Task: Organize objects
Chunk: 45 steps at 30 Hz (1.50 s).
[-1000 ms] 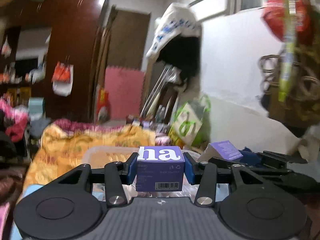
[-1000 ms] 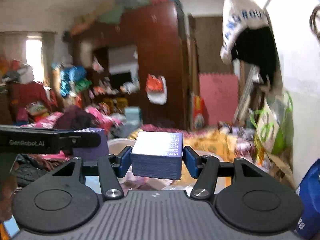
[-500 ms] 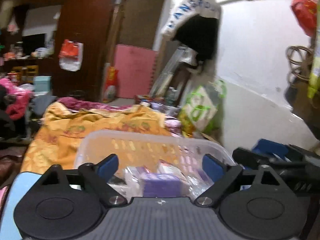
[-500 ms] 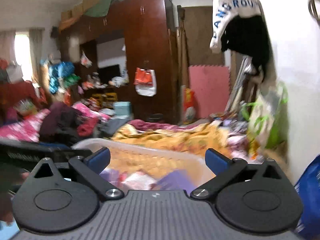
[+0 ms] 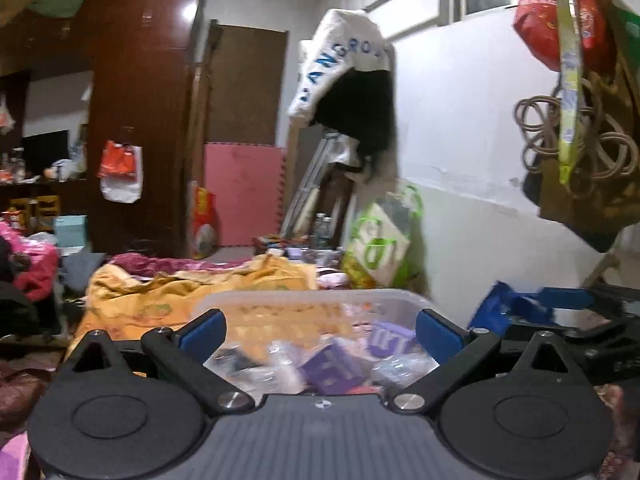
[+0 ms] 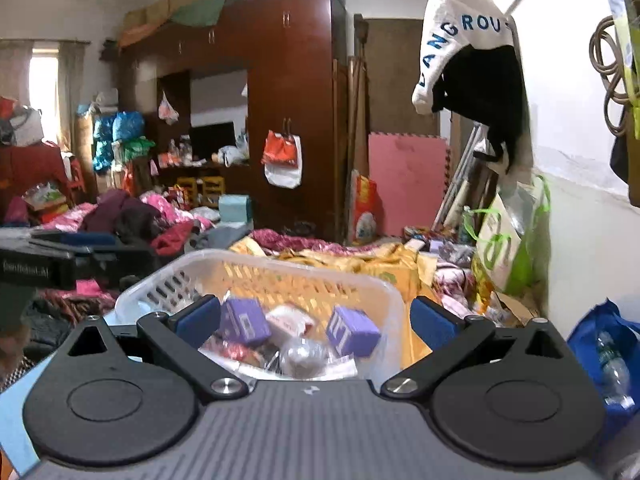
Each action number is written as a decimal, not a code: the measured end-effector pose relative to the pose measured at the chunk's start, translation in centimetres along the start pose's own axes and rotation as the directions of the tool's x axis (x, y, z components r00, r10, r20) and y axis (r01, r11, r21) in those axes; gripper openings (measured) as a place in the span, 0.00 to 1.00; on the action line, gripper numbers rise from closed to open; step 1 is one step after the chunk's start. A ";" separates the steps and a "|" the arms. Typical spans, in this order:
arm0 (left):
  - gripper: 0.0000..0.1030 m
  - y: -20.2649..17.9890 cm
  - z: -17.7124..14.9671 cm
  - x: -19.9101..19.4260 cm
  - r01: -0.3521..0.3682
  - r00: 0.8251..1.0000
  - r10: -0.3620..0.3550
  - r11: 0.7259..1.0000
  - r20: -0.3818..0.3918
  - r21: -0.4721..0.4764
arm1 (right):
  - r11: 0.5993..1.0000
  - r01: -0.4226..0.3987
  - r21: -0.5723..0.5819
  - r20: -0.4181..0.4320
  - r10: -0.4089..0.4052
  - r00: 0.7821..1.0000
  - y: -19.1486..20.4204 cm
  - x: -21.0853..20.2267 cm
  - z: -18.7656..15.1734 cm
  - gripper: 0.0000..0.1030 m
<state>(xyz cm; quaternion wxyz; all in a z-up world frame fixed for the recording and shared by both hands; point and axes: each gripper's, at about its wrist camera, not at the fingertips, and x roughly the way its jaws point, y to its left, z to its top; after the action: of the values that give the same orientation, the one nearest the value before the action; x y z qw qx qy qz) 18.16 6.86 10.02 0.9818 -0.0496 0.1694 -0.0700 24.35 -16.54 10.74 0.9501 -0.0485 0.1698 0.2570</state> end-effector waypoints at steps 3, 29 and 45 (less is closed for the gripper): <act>0.99 0.6 -0.2 0.0 -0.004 0.999 0.003 1.000 -0.054 -0.013 | 1.000 -0.007 -0.012 -0.009 0.007 1.000 0.1 -0.1 -0.1 1.00; 0.99 -5.1 -3.7 1.8 -0.096 0.978 0.103 0.994 -0.179 0.045 | 1.000 -0.011 0.010 -0.050 0.012 0.999 -2.2 0.0 -3.8 1.00; 0.99 -5.2 -3.4 1.7 -0.129 0.976 0.136 0.990 -0.169 0.051 | 1.000 -0.018 -0.011 -0.056 0.017 0.998 -2.0 0.2 -4.1 1.00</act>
<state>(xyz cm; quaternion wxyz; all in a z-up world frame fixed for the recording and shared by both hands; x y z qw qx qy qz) 18.00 1.18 6.92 0.9668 -0.0123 0.2549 -0.0119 24.36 -18.93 6.84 0.9424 -0.0597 0.1952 0.2649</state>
